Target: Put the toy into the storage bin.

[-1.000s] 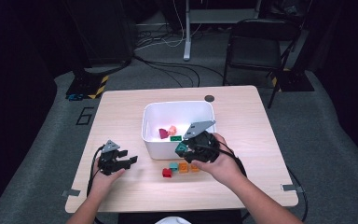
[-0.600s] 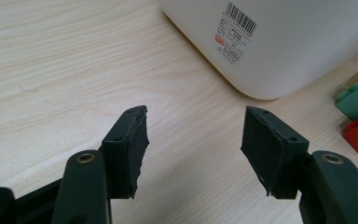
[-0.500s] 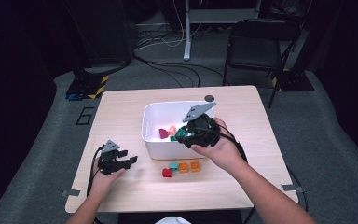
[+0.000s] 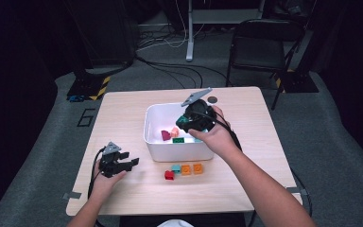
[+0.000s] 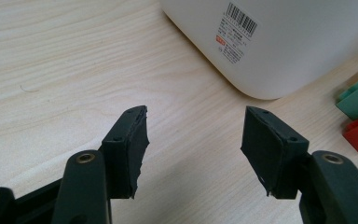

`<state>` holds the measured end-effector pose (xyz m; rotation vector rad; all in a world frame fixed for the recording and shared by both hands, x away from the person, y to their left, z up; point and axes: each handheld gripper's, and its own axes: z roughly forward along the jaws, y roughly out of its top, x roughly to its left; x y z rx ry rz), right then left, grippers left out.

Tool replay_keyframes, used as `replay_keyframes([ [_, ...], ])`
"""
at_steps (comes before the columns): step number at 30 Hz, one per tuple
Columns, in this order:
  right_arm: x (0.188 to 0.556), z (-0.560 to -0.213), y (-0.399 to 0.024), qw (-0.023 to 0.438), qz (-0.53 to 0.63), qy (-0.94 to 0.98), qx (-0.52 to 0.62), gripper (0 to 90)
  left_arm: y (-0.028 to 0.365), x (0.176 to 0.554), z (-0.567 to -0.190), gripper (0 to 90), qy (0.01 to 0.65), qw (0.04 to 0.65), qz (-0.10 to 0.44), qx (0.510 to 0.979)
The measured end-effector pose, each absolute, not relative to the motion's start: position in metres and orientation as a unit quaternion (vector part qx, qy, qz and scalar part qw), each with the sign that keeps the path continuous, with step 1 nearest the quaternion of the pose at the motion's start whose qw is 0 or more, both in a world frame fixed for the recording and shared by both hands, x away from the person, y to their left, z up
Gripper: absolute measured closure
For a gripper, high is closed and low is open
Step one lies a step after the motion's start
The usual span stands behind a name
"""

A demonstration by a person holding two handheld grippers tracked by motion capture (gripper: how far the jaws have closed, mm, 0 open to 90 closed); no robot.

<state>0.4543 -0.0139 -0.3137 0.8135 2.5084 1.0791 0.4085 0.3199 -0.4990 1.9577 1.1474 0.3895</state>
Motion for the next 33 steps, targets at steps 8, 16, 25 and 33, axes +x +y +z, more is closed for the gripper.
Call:
replay_keyframes([
  [8,0.484,-0.325,-0.005,0.146,0.372,0.859,0.320,58.2,0.321,0.408,-0.499,40.4,0.455,0.408,0.155,0.776],
  [16,0.511,-0.341,0.000,0.150,0.358,0.850,0.356,58.2,0.321,0.408,-0.499,40.4,0.455,0.407,0.155,0.776],
  [25,0.532,-0.357,0.002,0.152,0.343,0.840,0.392,58.2,0.322,0.409,-0.499,40.4,0.456,0.408,0.156,0.775],
  [33,0.547,-0.368,0.007,0.155,0.327,0.834,0.417,58.1,0.323,0.409,-0.499,40.4,0.454,0.408,0.155,0.777],
])
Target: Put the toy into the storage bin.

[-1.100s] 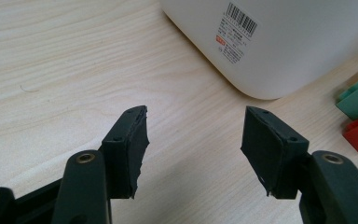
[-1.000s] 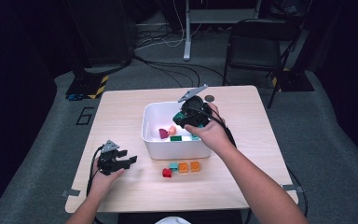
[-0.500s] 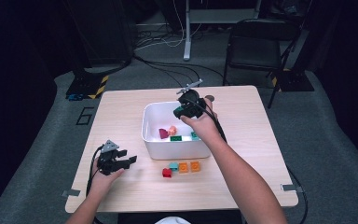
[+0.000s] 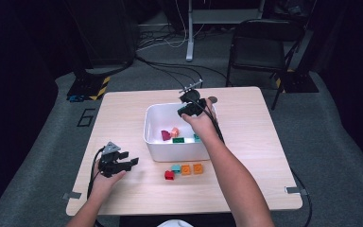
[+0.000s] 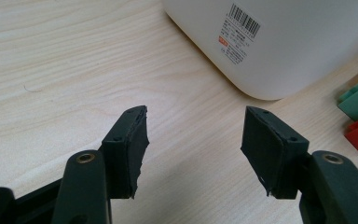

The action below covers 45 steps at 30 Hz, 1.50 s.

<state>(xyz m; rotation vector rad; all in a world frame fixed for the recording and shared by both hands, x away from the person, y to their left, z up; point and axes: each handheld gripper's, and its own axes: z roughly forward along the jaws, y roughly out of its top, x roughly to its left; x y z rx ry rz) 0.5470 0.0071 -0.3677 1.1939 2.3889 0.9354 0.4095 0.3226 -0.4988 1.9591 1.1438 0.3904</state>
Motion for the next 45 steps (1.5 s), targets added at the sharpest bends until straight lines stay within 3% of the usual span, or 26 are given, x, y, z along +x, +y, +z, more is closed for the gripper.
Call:
replay_keyframes([
  [21,0.544,-0.367,0.009,0.160,0.324,0.832,0.422,51.4,0.323,0.409,-0.499,40.5,0.454,0.408,0.155,0.777],
  [45,0.459,-0.328,-0.023,0.176,0.395,0.841,0.326,49.3,0.322,0.409,-0.499,40.5,0.454,0.406,0.153,0.778],
])
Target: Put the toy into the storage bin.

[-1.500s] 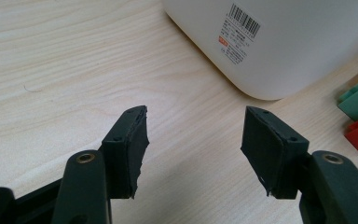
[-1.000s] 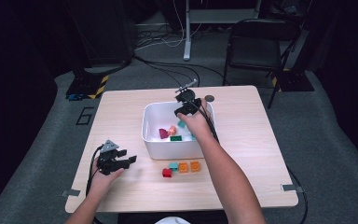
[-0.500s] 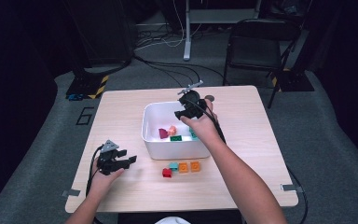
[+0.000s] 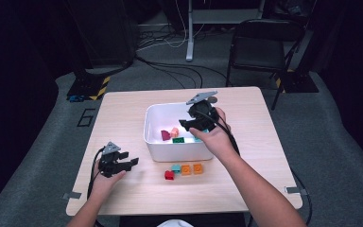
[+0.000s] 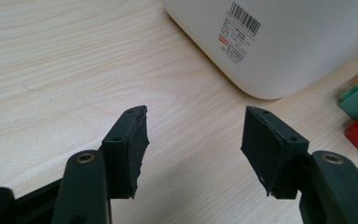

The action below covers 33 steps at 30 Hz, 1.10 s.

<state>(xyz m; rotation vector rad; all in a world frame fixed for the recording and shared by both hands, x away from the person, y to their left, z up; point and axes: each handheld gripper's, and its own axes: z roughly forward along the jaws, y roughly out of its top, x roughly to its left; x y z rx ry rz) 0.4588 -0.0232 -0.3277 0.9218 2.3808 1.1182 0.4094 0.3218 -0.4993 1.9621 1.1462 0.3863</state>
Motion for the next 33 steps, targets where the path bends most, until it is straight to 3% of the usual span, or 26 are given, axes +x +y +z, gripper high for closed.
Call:
replay_keyframes([
  [11,0.420,-0.328,-0.022,0.172,0.406,0.849,0.290,49.3,0.322,0.409,-0.499,40.4,0.455,0.407,0.155,0.776],
  [33,0.383,-0.382,-0.022,0.143,0.426,0.856,0.257,49.3,0.322,0.408,-0.499,40.4,0.457,0.408,0.156,0.775],
])
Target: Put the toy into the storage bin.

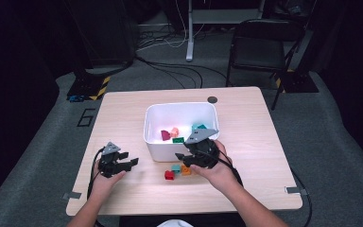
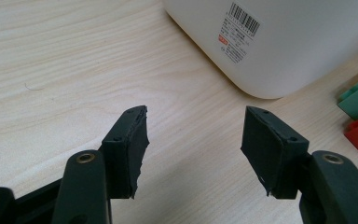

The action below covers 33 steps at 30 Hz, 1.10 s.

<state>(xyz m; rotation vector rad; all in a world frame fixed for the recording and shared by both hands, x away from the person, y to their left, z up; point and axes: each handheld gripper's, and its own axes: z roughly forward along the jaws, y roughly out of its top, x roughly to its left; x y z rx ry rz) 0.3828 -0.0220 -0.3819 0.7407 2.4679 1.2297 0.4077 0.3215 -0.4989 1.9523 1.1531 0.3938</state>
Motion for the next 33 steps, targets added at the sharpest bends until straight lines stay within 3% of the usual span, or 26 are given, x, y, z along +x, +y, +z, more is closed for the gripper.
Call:
replay_keyframes([
  [14,0.371,-0.422,-0.011,0.119,0.422,0.865,0.242,49.3,0.322,0.408,-0.499,36.7,0.461,0.404,0.164,0.773],
  [33,0.369,-0.451,0.014,0.097,0.415,0.879,0.213,49.1,0.323,0.409,-0.500,31.7,0.466,0.404,0.159,0.771],
])
